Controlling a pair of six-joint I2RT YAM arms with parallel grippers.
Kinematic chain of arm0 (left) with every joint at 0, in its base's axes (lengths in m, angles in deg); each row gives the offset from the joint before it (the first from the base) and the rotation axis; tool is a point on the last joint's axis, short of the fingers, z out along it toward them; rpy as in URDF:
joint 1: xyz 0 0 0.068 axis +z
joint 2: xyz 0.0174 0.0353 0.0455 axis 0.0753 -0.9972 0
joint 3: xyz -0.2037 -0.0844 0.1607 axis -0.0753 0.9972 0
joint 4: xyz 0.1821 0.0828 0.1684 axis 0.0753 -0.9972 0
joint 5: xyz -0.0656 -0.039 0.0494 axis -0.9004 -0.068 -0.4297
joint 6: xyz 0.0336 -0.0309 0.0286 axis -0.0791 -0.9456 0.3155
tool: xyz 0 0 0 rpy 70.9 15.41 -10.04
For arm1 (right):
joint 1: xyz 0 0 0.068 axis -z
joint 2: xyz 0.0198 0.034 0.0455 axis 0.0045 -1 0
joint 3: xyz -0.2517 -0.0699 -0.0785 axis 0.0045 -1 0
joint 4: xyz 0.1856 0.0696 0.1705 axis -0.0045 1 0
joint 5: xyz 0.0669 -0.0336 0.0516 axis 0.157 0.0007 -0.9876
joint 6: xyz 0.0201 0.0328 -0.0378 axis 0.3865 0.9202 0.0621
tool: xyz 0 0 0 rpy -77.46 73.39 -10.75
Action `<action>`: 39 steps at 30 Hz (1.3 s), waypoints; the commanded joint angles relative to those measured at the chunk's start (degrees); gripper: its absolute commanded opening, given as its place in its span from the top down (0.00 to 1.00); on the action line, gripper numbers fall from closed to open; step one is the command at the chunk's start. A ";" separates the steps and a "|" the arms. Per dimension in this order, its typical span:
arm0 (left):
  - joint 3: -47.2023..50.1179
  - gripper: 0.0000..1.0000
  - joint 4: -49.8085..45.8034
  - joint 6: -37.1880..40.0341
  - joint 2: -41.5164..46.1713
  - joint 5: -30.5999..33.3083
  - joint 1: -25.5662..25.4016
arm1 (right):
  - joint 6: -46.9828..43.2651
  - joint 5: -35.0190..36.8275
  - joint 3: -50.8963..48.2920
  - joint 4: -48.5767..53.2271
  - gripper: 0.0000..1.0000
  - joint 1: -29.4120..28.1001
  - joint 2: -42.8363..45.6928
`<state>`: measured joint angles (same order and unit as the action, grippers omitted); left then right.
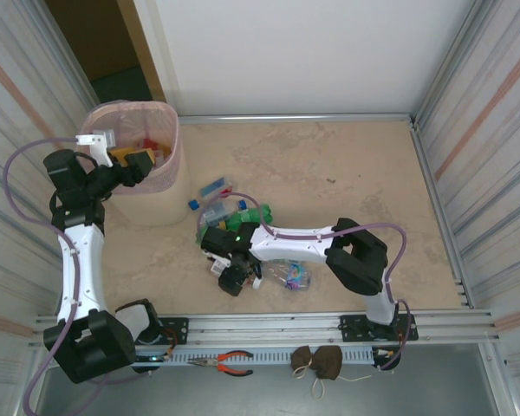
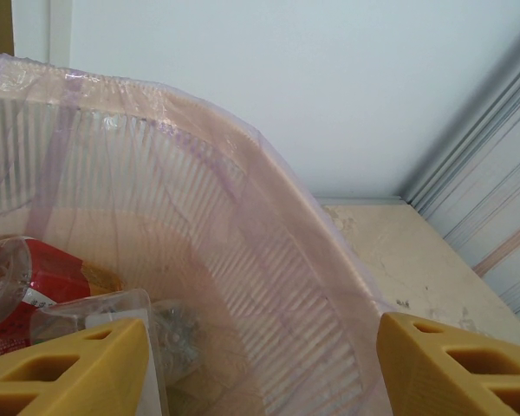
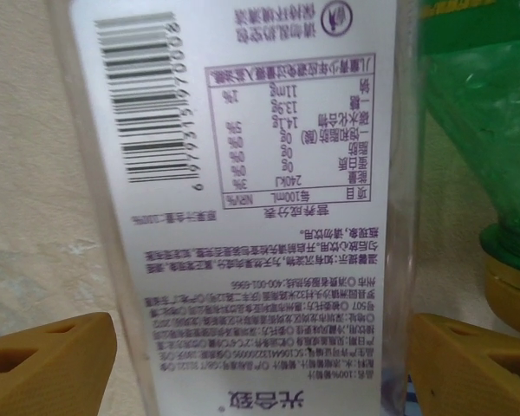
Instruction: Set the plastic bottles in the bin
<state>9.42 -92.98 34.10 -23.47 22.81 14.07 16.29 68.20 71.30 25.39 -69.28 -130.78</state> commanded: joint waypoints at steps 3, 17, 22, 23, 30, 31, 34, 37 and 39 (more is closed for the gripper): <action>0.08 0.30 2.41 -0.50 0.21 -1.25 0.60 | -0.07 1.47 1.37 1.52 0.20 -0.68 -1.58; -2.27 0.30 2.10 -1.08 -0.76 -1.06 0.61 | -0.24 1.77 1.30 1.81 0.36 -0.78 3.23; -5.48 0.30 0.38 -2.72 -1.01 -1.36 0.51 | 0.06 0.80 0.19 0.60 0.38 -0.73 8.05; -5.87 0.30 0.38 -3.33 -1.00 -1.57 0.50 | 0.22 0.59 -0.12 0.22 0.38 -0.71 9.20; -9.98 0.30 -1.01 -5.98 -0.98 -2.86 -0.99 | 1.56 -1.05 -3.49 -4.66 0.38 1.73 18.82; -10.83 0.30 -1.27 -6.39 -0.91 -3.24 -1.27 | 1.73 -1.26 -4.13 -5.69 0.38 2.36 20.45; -12.99 0.30 -1.26 -7.73 -1.06 -4.69 -2.68 | 2.39 -2.37 -6.16 -8.82 0.38 4.93 25.57; -14.81 0.29 -0.93 -8.65 -1.23 -6.06 -5.31 | 2.49 -4.07 -8.57 -13.01 0.38 8.28 31.01; -15.69 0.28 -0.19 -9.14 -1.30 -7.35 -7.28 | 2.77 -5.75 -10.08 -16.10 0.39 11.03 34.48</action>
<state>-3.85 -93.87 26.76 -24.65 19.00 8.48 17.56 65.16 62.73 15.23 -60.67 -101.01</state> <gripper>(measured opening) 0.715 0.643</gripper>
